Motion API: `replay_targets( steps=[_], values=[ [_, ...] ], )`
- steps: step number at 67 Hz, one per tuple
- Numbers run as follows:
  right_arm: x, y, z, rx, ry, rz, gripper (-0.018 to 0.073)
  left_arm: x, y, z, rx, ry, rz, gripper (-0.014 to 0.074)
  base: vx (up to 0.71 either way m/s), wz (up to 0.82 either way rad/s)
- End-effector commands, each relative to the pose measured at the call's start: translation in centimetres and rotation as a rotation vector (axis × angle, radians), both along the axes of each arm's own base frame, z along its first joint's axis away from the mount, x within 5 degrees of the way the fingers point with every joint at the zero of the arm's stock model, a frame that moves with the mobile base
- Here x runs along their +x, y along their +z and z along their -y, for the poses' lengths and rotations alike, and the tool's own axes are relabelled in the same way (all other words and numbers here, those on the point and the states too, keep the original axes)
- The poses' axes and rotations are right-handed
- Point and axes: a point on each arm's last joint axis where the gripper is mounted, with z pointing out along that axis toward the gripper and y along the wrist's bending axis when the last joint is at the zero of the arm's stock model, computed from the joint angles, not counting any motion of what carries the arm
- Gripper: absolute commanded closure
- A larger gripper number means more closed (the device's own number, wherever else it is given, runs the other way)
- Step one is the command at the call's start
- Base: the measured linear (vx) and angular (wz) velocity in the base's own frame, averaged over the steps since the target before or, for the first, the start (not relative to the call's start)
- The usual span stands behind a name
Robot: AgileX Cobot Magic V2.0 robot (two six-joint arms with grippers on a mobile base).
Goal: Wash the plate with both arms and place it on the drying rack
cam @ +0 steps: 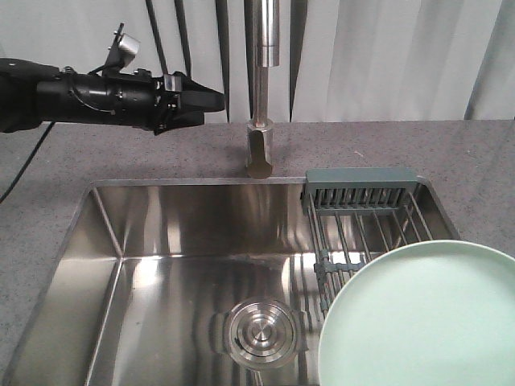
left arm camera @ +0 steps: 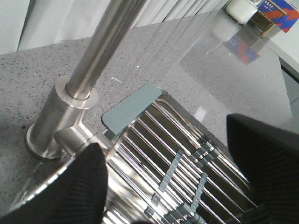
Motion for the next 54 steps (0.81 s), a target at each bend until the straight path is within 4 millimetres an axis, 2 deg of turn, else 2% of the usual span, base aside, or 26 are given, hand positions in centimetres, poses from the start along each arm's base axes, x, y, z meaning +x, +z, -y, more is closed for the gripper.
replay_targets(
  steps=[1, 25, 38, 54],
  values=[
    [0.2, 1.3, 0.1, 0.021, -0.019, 0.080, 0.0561, -0.1, 3.3, 1.4, -0.090, -0.030, 0.071, 0.0081, 0.00, 0.00],
    [0.2, 1.3, 0.1, 0.021, -0.019, 0.080, 0.0561, 2.7, 1.8, 4.4, -0.117, -0.050, 0.055, 0.0081, 0.00, 0.00],
    [0.2, 1.3, 0.1, 0.021, -0.019, 0.080, 0.0561, 3.1, 1.1, 5.9, -0.129, -0.067, 0.046, 0.0081, 0.00, 0.00],
    [0.2, 1.3, 0.1, 0.021, -0.019, 0.080, 0.0561, 3.5, 0.1, 6.6, -0.173, -0.073, 0.014, 0.0081, 0.00, 0.00]
  ],
)
